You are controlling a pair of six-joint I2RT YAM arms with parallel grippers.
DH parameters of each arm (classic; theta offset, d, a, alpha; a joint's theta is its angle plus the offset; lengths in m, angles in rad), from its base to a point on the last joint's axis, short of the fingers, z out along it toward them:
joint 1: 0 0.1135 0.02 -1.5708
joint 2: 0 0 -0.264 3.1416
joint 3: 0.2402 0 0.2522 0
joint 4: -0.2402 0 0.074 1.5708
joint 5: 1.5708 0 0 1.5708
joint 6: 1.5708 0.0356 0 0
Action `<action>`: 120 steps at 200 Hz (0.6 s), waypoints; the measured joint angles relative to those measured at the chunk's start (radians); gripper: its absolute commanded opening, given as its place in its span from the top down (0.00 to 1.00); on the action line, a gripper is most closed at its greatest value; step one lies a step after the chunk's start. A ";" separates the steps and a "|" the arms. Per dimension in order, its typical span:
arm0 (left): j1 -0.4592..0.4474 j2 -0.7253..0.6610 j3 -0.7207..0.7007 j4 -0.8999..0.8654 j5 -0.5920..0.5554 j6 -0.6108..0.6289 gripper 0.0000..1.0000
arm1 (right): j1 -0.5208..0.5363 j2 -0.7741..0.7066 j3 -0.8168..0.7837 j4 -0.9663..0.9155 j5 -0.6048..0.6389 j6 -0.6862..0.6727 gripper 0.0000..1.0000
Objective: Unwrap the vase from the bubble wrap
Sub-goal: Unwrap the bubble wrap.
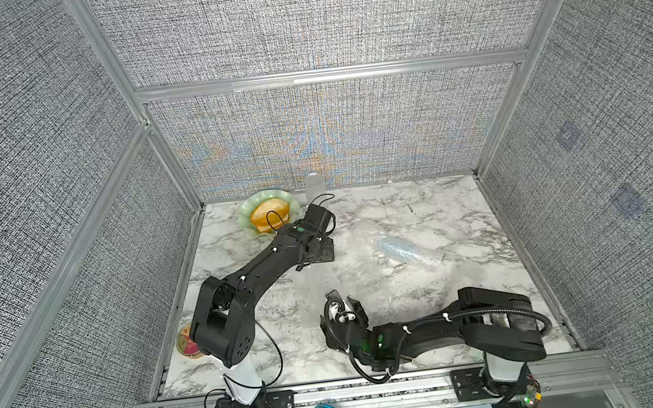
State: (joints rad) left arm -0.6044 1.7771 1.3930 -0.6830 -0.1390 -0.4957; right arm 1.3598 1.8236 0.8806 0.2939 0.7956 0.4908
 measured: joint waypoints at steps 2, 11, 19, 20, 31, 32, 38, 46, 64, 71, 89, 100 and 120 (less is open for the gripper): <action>0.000 0.001 0.001 -0.003 0.000 0.001 0.28 | 0.002 0.003 0.003 -0.002 0.004 -0.004 0.26; 0.000 0.005 0.006 -0.013 0.000 0.010 0.28 | 0.004 0.013 0.013 -0.008 0.018 -0.022 0.26; 0.000 0.010 0.012 -0.022 0.000 0.020 0.28 | 0.008 0.021 0.022 -0.013 0.030 -0.038 0.25; 0.000 0.010 0.012 -0.023 0.000 0.021 0.28 | 0.008 0.021 0.023 -0.013 0.031 -0.039 0.25; 0.000 0.018 0.024 -0.033 -0.001 0.026 0.28 | 0.012 0.027 0.028 -0.014 0.043 -0.058 0.23; 0.000 0.019 0.024 -0.033 -0.001 0.026 0.28 | 0.012 0.027 0.028 -0.014 0.043 -0.059 0.23; 0.000 0.024 0.030 -0.034 -0.002 0.030 0.28 | 0.013 0.029 0.029 -0.015 0.047 -0.069 0.20; 0.000 0.029 0.037 -0.039 -0.005 0.032 0.28 | 0.014 0.029 0.029 -0.016 0.051 -0.083 0.17; 0.003 0.034 0.055 -0.053 -0.007 0.036 0.28 | 0.014 0.010 0.023 -0.021 0.053 -0.116 0.07; 0.006 0.034 0.060 -0.057 -0.007 0.036 0.28 | 0.014 -0.009 0.014 -0.019 0.059 -0.137 0.06; 0.020 0.032 0.069 -0.067 0.008 0.035 0.28 | 0.013 -0.070 -0.017 0.015 0.060 -0.165 0.02; 0.028 0.026 0.072 -0.070 0.011 0.035 0.28 | 0.009 -0.117 -0.042 0.047 0.051 -0.179 0.02; 0.037 0.015 0.082 -0.074 0.029 0.035 0.28 | -0.006 -0.204 -0.105 0.120 0.016 -0.180 0.01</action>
State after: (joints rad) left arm -0.5674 1.7924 1.4746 -0.7570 -0.1097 -0.4610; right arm 1.3537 1.6192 0.7757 0.4137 0.8116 0.3107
